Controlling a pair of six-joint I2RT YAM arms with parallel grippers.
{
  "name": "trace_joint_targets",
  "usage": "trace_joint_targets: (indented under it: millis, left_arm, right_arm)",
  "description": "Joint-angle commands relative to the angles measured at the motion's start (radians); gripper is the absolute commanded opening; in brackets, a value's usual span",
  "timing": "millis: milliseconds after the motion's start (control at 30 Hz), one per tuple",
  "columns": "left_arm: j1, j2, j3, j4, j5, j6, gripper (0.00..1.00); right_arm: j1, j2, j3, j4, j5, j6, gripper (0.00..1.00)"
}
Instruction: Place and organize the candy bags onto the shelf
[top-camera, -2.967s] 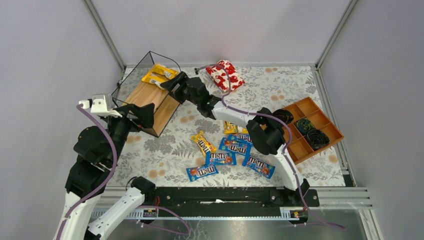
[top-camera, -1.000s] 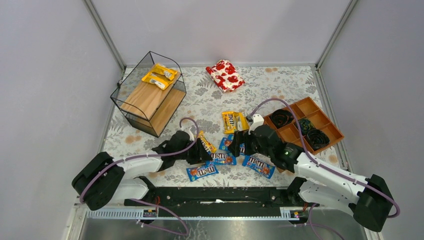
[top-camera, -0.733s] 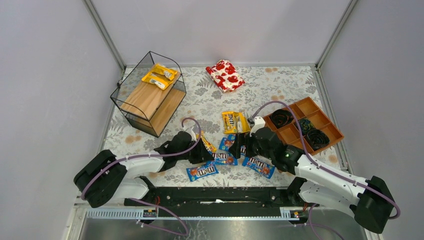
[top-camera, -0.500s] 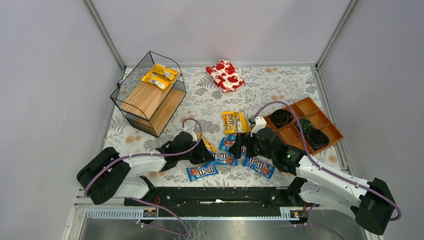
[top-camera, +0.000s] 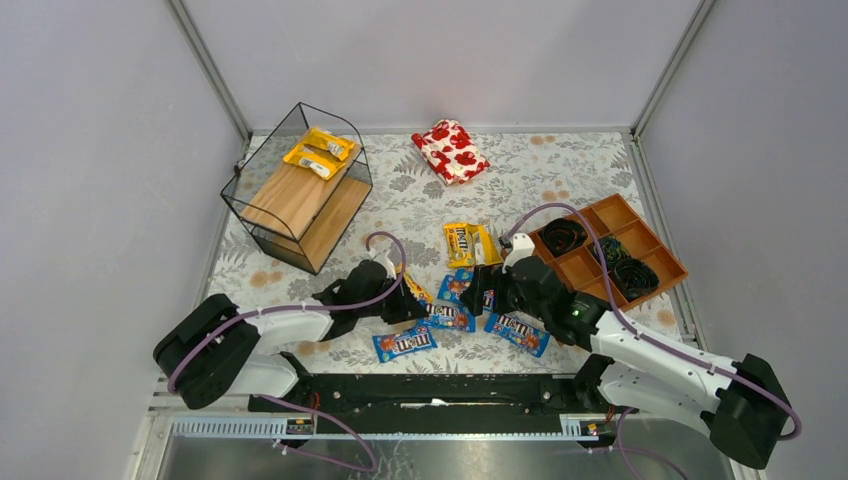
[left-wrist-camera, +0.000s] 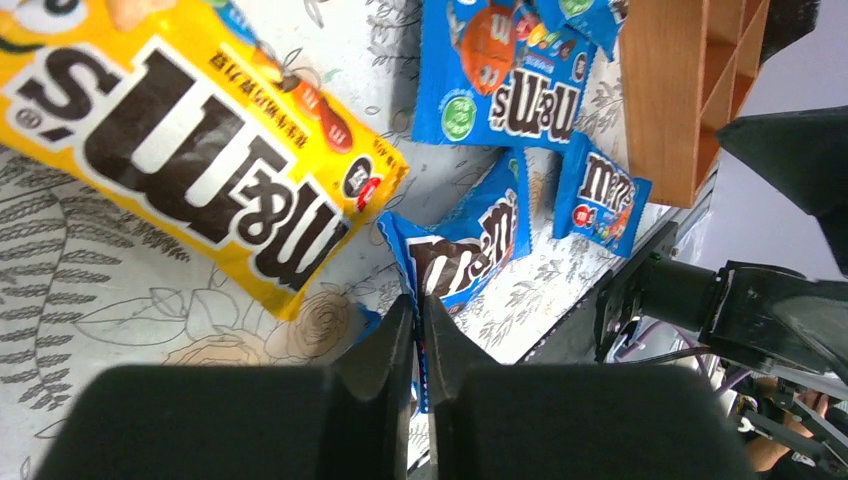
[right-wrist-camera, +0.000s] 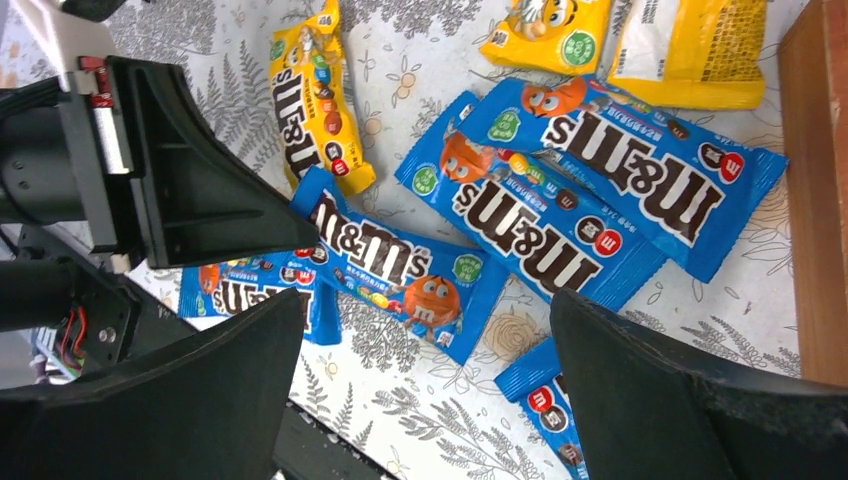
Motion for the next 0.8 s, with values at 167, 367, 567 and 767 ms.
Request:
trace_joint_targets:
  millis: [167,367,567,767]
  left_arm:
    - [-0.008,-0.065,0.241,-0.241,-0.053,0.148,0.0]
    - [-0.008,-0.123,0.477,-0.56,-0.195,0.306,0.0]
    - [-0.008,-0.051,0.758,-0.859,-0.399,0.471,0.0]
    - [-0.012,0.1,0.982,-1.033,-0.63,0.618,0.0]
  right_arm:
    - [-0.007,0.117,0.059,0.083,0.293,-0.042,1.0]
    - [-0.16,0.246,0.137,0.326,0.326,-0.098,1.0]
    - [-0.252,0.451,0.277,0.514,0.324,-0.119,1.0]
    - [-0.266,0.546,0.258,0.746,0.385,-0.167,1.0]
